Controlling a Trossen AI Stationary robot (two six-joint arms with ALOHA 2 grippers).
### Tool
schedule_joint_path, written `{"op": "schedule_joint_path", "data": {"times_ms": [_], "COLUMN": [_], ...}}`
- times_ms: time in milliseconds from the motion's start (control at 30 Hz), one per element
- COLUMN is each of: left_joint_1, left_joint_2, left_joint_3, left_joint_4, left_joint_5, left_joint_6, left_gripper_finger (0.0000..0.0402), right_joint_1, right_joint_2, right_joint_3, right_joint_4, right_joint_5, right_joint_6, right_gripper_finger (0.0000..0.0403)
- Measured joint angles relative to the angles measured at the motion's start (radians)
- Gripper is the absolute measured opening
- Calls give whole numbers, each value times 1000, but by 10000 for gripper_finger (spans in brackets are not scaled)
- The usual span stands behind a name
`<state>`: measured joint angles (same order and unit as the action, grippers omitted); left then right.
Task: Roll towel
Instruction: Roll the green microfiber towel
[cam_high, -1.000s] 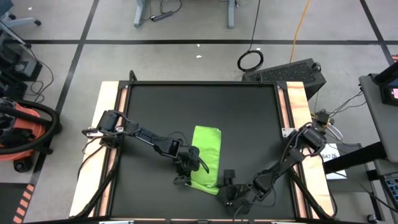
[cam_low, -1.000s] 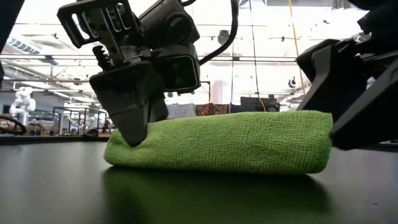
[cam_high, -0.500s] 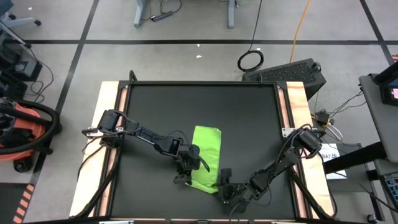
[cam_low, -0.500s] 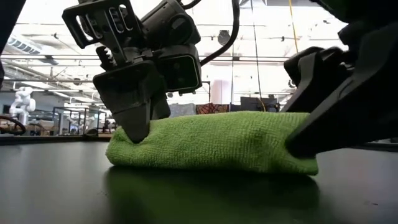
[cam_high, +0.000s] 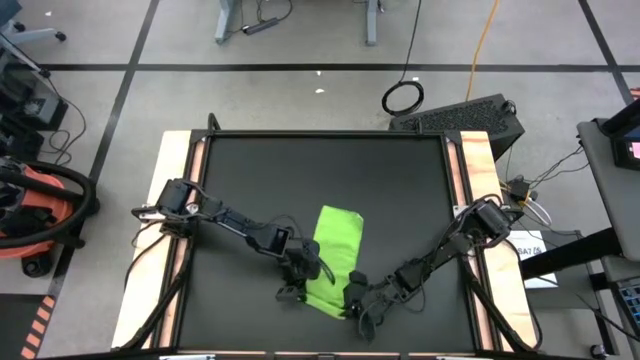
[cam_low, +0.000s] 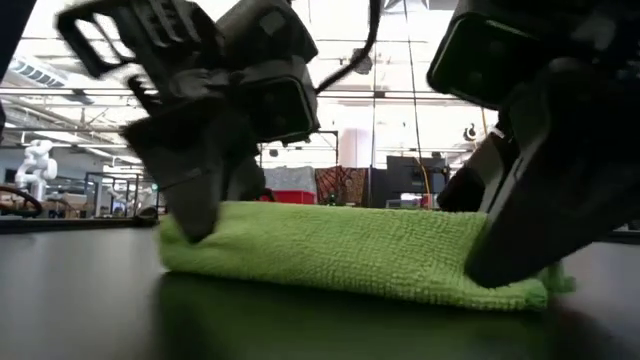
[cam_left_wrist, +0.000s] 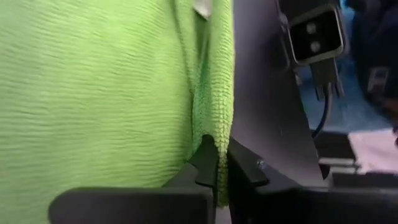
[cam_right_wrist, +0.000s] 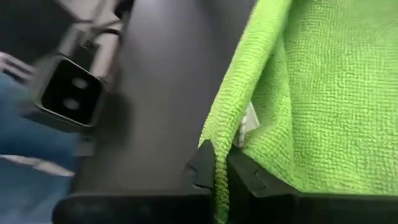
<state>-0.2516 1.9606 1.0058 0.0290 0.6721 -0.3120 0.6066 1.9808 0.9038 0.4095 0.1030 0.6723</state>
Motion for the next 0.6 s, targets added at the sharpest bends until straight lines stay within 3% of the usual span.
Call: {"op": "schedule_joint_path", "data": {"times_ms": [367,600], "left_joint_1": [-105,-100], "left_joint_2": [-3,-45], "left_joint_3": [60,116], "left_joint_4": [-125,-275], "left_joint_5": [-181,-277], "left_joint_6": [63,85], "left_gripper_finger": [159,189], "right_joint_1": [-97,-118], "right_joint_2": [-4,-2], "right_joint_3": [-38,-38], "right_joint_4": [132,156], "right_joint_5": [-313,-390], "right_joint_6": [172,220], "right_gripper_finger": [3,3]}}
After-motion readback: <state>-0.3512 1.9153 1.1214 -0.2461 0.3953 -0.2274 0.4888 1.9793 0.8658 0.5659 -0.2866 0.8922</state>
